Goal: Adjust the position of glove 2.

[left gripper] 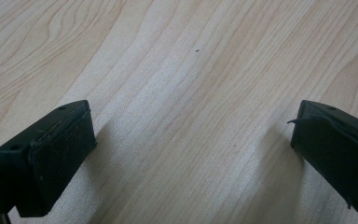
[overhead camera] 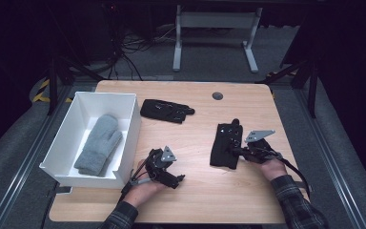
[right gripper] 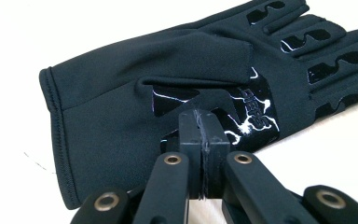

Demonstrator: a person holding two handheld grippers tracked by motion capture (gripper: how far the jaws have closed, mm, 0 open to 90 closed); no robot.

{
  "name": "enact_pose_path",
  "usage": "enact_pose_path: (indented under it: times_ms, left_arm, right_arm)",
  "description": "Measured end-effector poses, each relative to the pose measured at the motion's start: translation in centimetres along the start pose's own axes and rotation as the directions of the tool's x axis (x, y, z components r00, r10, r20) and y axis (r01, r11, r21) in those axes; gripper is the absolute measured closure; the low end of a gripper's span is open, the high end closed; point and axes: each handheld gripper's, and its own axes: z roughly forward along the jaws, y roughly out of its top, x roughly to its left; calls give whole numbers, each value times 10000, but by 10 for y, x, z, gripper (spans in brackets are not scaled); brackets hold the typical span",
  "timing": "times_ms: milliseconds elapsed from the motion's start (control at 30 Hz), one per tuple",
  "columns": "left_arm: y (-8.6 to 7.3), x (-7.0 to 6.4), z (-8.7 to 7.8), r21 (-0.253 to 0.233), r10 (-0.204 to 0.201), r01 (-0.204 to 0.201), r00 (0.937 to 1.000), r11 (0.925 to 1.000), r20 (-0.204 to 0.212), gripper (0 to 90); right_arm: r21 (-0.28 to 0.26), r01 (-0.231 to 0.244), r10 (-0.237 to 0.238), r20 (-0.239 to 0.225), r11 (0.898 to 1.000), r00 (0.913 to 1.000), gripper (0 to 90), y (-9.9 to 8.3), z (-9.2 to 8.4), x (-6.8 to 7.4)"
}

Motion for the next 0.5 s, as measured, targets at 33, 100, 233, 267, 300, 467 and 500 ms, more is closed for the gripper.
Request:
enact_pose_path:
  times_ms: [33,100,233,267,300,467,500]
  left_arm:
    - [0,0,0,0,0,0,10000,10000,0,1]
    - [0,0,0,-5,10,-10,10000,10000,-2,1]
    - [0,0,0,-3,-3,3,10000,10000,-5,1]
    - [0,0,0,2,-3,3,10000,10000,-3,1]
    - [0,0,0,-4,4,-4,10000,10000,-3,1]
    - [0,0,0,6,-6,6,10000,10000,-13,2]
    - [0,0,0,3,-11,11,10000,10000,-14,1]
  right_arm:
    - [0,0,0,0,10000,10000,900,0,0,0]
    - [57,-14,14,-21,10000,10000,900,-3,-4,1]
    - [180,109,-109,-26,9998,9999,900,-10,-11,5]
    - [252,144,-142,-50,9996,9999,900,-13,-15,7]
    - [252,144,-142,-50,9996,9999,900,-13,-15,7]
    - [372,243,-238,-138,9990,9996,900,-22,-25,12]
    - [370,270,-264,-150,9990,9995,900,-24,-27,14]
